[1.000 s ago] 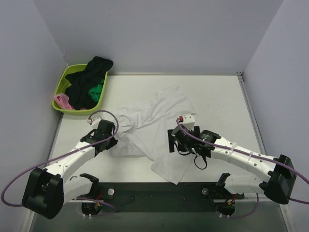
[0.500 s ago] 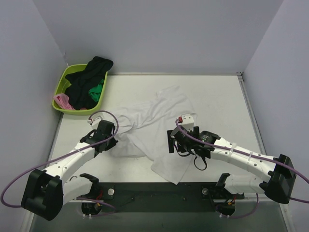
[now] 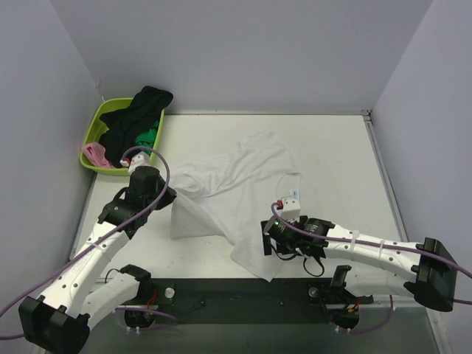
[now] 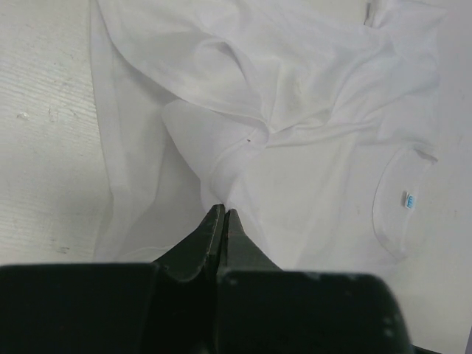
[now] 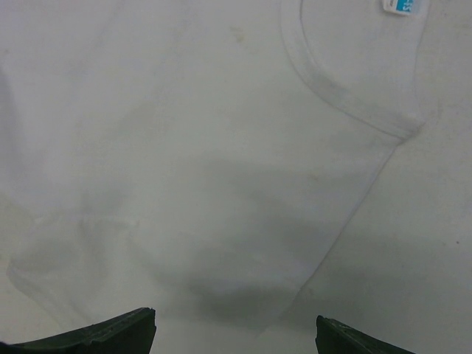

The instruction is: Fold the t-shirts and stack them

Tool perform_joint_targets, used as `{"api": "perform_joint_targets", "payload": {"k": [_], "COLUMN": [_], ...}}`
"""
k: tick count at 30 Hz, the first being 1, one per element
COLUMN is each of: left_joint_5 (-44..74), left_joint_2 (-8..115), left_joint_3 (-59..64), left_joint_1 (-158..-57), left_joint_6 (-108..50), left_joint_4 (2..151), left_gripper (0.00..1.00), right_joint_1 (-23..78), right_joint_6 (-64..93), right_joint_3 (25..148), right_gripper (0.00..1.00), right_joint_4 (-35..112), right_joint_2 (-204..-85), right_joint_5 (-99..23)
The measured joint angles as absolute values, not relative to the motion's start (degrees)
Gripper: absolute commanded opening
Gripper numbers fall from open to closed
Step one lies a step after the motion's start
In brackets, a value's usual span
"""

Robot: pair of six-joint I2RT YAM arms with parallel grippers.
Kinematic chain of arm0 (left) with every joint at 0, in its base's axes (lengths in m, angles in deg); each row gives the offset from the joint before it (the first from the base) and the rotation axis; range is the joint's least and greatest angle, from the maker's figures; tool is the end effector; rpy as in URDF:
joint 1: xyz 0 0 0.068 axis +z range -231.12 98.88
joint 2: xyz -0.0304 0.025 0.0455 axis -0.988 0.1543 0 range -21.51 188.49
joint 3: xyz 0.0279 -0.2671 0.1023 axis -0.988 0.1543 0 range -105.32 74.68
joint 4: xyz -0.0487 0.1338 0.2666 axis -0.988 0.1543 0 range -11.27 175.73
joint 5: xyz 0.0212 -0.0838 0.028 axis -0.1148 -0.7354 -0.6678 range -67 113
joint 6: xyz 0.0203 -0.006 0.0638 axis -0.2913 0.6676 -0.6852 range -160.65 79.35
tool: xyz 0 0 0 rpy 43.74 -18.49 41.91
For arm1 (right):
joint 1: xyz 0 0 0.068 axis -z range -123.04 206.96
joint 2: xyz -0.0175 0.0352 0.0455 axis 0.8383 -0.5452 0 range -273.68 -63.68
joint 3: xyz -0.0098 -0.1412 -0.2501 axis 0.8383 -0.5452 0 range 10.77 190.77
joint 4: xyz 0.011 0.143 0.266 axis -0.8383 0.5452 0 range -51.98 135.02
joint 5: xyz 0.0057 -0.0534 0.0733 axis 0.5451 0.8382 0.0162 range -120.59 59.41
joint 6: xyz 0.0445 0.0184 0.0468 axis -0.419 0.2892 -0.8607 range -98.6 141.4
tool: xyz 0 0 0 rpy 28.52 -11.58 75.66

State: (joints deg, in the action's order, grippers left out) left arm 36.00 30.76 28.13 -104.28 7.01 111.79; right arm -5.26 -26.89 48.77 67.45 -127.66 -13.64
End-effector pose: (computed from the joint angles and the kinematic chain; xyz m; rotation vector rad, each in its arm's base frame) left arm 0.2257 -0.0834 0.2861 -0.5993 2.1795 -0.4173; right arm 0.1322 0.2174 0.1889 -0.1903 2.5235 0.4323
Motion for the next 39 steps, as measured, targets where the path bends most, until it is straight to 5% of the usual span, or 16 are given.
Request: {"api": "perform_joint_targets", "payload": {"k": [20,24,30,39], "left_joint_5": [34.64,34.69,34.51,31.49], "left_joint_2": [28.58,27.7,24.38,17.91], "left_joint_3": [31.1,31.87,33.22,41.27], "left_joint_1": [-104.28,-104.28,-104.28,-104.28], "left_joint_6": [6.9,6.9,7.29,9.89], "left_joint_4": [114.72,115.04,116.14,117.19], "left_gripper": [0.0,0.0,0.0,0.0], "right_joint_1": [-22.28,-22.28,-22.28,-22.28], "right_joint_6": [-44.86,-45.23,-46.1,-47.59], "right_joint_3": [44.02,44.09,44.07,44.09], "right_gripper": [0.76,0.58,0.0,0.0], "right_joint_4": [62.79,62.01,61.15,64.3], "right_joint_2": [-136.3,-137.7,-137.94,-136.19], "right_joint_5": [-15.1,-14.47,-14.19,-13.01]}}
